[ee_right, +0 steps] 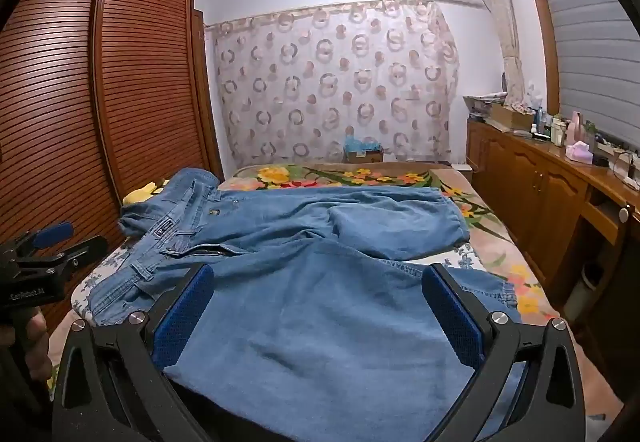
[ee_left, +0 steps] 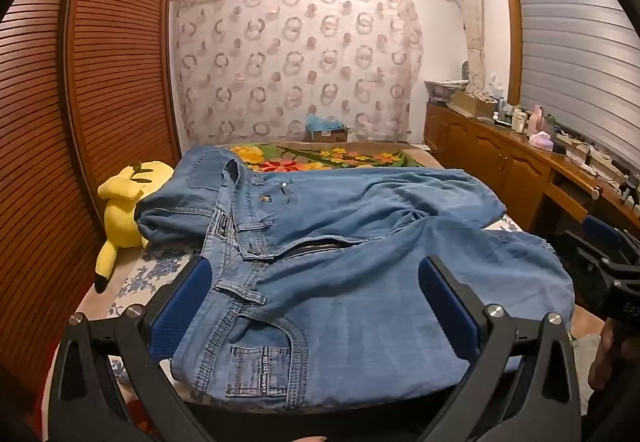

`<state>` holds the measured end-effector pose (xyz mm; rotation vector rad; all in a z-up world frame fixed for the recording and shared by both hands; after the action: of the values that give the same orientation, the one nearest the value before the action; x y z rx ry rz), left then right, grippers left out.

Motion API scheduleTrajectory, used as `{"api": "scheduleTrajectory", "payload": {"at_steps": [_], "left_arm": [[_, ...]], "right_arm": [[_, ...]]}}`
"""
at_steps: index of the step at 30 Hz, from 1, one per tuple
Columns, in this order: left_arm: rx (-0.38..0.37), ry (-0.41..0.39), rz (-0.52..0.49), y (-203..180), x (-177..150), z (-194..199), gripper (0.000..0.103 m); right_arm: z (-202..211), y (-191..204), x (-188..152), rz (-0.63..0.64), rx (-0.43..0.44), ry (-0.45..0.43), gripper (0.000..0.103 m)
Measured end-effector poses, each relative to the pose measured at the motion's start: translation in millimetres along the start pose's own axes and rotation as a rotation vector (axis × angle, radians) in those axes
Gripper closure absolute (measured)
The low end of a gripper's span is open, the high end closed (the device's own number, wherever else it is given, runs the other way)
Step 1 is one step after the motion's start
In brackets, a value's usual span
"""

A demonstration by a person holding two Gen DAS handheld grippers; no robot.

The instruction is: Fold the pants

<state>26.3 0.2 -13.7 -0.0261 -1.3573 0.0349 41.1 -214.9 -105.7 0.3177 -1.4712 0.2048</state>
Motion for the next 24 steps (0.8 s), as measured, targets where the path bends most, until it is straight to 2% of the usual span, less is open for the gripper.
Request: {"api": "scheduleTrajectory", "payload": {"at_steps": [3, 24], "left_arm": [[0.002, -0.001, -0.008, 0.4, 0.3, 0.4, 0.0], [0.015, -0.005, -0.03, 3.1, 7.3, 3.3, 0.0]], "right_arm": [[-3.4, -4.7, -0.6, -0.023, -0.002, 0.021, 0.0], [2.2, 0.3, 0.4, 0.0, -0.01, 0.004, 0.0]]}}
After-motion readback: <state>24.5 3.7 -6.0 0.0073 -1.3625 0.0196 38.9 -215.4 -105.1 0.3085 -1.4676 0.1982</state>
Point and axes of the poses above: each gripper's, at about its wrist camera, not at the fingertips, and z roughly against the way its jaws point, y to its left, x to its top, the point moved 3 cm from there along -z, roughly the way its jaws point, and after that the axes turned 15 degrees about -y, right-handed, at the moved point
